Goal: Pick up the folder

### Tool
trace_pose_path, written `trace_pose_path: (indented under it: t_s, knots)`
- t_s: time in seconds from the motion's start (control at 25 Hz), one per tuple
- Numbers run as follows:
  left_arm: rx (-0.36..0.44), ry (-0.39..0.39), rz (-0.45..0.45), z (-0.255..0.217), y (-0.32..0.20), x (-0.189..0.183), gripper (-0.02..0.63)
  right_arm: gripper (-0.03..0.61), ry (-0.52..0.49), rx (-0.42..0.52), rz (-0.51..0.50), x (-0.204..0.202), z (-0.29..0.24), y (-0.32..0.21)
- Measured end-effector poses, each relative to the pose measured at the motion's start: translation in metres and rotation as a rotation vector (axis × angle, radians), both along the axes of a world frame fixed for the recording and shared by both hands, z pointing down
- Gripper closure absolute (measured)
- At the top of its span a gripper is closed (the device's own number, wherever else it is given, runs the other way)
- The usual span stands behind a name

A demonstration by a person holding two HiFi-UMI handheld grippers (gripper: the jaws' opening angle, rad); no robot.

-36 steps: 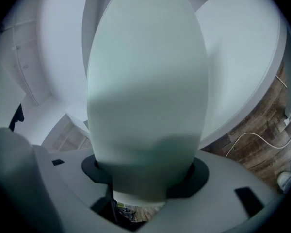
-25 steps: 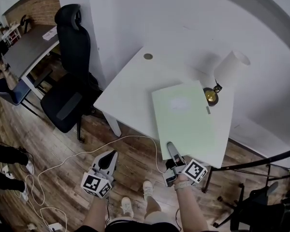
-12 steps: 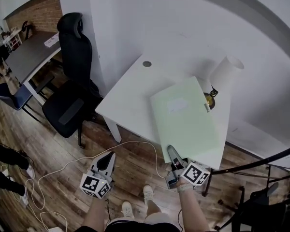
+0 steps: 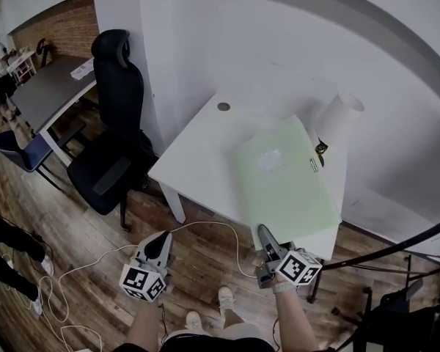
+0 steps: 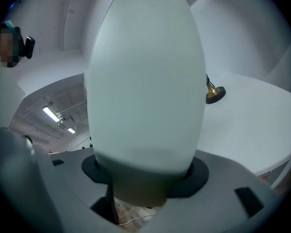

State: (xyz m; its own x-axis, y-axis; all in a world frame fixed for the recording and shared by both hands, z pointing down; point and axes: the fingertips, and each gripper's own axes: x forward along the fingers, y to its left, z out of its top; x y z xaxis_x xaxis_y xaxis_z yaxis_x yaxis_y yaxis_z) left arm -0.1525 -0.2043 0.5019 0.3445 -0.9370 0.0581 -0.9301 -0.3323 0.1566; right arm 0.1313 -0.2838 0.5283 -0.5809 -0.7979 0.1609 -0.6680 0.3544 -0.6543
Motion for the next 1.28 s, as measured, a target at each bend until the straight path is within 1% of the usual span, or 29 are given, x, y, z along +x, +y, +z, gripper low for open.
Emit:
trace_pose_path:
  t_s: [0.16, 0.48, 0.88, 1.28]
  knots:
    - [-0.001, -0.004, -0.016, -0.004, 0.001, -0.007, 0.6, 0.287, 0.047, 0.026, 0.002, 0.004, -0.005, 0.003]
    - [0.011, -0.01, -0.031, -0.014, 0.004, -0.012, 0.6, 0.287, 0.078, 0.062, 0.022, 0.014, -0.015, 0.01]
    - [0.032, -0.013, -0.044, -0.026, 0.007, -0.015, 0.6, 0.287, 0.185, 0.121, 0.026, 0.027, -0.028, 0.017]
    - [0.057, -0.018, -0.045, -0.038, 0.012, -0.019, 0.6, 0.287, 0.228, 0.15, 0.046, 0.032, -0.038, 0.024]
